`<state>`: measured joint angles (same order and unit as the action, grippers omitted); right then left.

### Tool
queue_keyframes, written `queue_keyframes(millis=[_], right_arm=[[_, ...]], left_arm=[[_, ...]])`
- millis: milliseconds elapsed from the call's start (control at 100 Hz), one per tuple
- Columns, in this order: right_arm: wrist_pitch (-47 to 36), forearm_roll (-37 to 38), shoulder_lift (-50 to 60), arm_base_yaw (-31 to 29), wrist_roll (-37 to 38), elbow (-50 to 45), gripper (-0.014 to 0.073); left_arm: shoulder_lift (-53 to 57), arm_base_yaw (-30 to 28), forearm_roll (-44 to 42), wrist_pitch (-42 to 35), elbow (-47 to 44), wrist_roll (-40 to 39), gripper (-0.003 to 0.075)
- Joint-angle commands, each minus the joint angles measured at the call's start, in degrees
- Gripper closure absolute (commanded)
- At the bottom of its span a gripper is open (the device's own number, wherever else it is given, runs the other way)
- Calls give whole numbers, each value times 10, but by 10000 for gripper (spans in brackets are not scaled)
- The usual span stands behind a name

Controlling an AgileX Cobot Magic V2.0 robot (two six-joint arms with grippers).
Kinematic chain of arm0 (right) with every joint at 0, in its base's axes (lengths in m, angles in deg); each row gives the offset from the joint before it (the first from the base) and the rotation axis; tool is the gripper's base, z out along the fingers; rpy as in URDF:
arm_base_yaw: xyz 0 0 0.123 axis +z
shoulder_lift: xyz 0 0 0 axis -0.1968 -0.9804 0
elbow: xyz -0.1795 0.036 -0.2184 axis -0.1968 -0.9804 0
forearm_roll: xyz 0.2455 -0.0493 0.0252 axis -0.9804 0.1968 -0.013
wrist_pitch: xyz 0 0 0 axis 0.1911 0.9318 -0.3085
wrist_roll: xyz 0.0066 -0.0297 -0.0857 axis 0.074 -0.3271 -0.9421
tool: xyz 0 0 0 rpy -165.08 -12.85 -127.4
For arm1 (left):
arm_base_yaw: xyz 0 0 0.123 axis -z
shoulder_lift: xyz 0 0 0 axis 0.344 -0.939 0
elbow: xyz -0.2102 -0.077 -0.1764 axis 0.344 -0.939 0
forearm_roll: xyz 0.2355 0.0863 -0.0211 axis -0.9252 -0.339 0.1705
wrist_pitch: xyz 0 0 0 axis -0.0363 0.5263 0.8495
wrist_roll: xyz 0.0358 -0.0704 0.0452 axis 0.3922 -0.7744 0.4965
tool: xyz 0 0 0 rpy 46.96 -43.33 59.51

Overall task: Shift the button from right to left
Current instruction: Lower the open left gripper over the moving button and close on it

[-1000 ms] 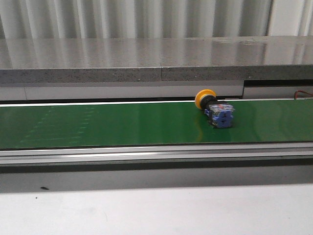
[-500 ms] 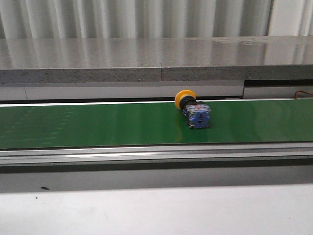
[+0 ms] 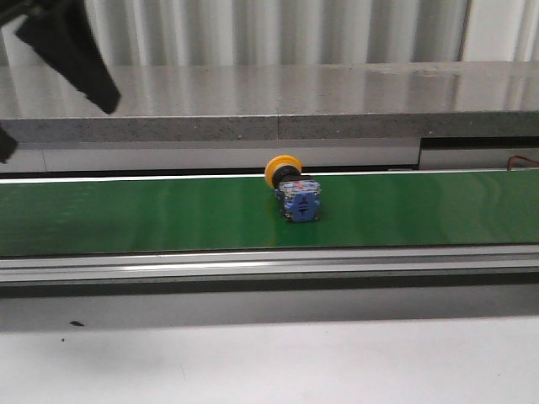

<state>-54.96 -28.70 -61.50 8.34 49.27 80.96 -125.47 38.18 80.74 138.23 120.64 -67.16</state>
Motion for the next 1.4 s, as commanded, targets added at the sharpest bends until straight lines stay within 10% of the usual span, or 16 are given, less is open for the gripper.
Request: queue_keyframes(millis=[0, 610, 1170, 1390], right_arm=[[-49, -1, -5, -1, -4, 13, 660], [-49, -1, -5, -1, -4, 13, 660], [-49, -1, -5, -1, -4, 13, 660], [-49, -1, -5, -1, -4, 13, 660]], left_arm=[[-31, 33, -8, 10, 54, -39, 41], [-241, 129, -36, 115, 293, -123, 41], [-298, 139, -187, 129, 329, -244, 45], [-298, 138, -196, 143, 329, -252, 307]])
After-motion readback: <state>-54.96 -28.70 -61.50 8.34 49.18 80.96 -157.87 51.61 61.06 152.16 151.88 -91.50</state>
